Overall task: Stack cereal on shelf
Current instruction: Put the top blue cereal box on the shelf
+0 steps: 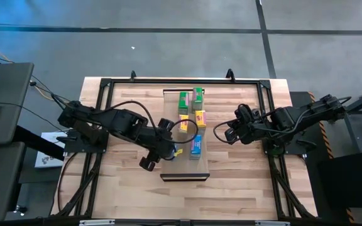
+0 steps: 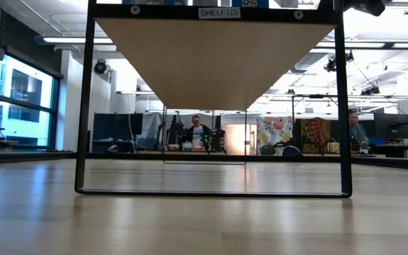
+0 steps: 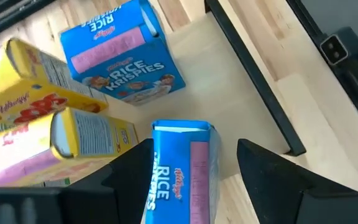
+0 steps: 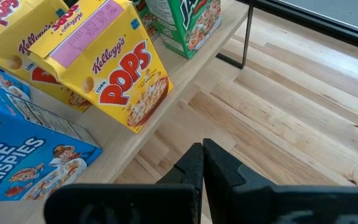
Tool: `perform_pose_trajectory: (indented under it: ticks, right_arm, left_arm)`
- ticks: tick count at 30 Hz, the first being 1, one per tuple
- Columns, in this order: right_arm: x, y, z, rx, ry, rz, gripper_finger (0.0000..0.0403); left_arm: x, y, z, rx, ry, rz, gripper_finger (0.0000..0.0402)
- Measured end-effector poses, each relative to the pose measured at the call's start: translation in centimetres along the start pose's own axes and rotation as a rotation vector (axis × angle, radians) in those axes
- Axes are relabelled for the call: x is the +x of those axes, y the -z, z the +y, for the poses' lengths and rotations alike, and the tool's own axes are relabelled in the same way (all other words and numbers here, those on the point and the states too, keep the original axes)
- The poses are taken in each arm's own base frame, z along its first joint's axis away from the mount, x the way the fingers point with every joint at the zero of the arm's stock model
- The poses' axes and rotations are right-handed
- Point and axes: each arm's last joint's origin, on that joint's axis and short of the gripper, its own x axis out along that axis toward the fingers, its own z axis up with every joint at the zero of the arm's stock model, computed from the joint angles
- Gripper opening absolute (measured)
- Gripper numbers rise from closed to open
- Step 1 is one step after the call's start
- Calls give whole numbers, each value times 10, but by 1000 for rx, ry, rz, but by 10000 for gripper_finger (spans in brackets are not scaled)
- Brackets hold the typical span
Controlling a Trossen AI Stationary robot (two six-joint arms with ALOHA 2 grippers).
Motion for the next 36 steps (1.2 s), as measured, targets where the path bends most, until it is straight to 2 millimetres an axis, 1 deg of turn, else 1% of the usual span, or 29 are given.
perform_pose_trajectory:
  ticks: [6, 9, 12, 15, 18, 20, 21, 22, 24, 26, 29, 31, 34, 36]
  right_arm:
    - [0, 0, 0, 0, 0, 0, 0]
    - [0, 0, 0, 0, 2, -5, 0]
    - [0, 0, 0, 0, 6, -14, 0]
    - [0, -1, 0, 0, 11, -24, 0]
    - [0, -1, 0, 0, 11, -25, 0]
    - [0, -1, 0, 0, 11, -25, 0]
    - [0, -1, 0, 0, 11, -25, 0]
    - [0, -1, 0, 0, 11, -25, 0]
    - [0, -1, 0, 0, 11, -25, 0]
    - [0, -1, 0, -1, 11, -25, 0]
    - [0, -1, 0, -4, 11, -25, 0]
    - [0, -1, 0, -5, 11, -25, 0]
    - [0, -1, 0, -5, 11, -24, 0]
    - [0, -1, 0, -6, 11, -24, 0]
  left_arm:
    - [-9, 3, 1, -58, -1, -15, 223]
    - [-25, 8, 2, -134, -6, -50, 221]
    - [-45, 14, 4, -265, -9, -98, 205]
    - [-70, 22, 0, -392, -37, -164, 165]
    - [-91, 30, -11, -461, -89, -230, 98]
    - [-96, 39, -23, -497, -132, -245, 39]
    - [-96, 43, -29, -526, -155, -259, 20]
    - [-95, 47, -34, -564, -174, -282, 12]
    - [-88, 57, -49, -627, -176, -317, 15]
    - [-75, 65, -63, -707, -149, -371, 9]
    - [-43, 78, -85, -822, -68, -433, 3]
    - [-20, 84, -95, -893, -19, -477, 2]
    - [13, 92, -104, -1004, 21, -532, 1]
    - [33, 97, -104, -1076, 22, -546, 1]
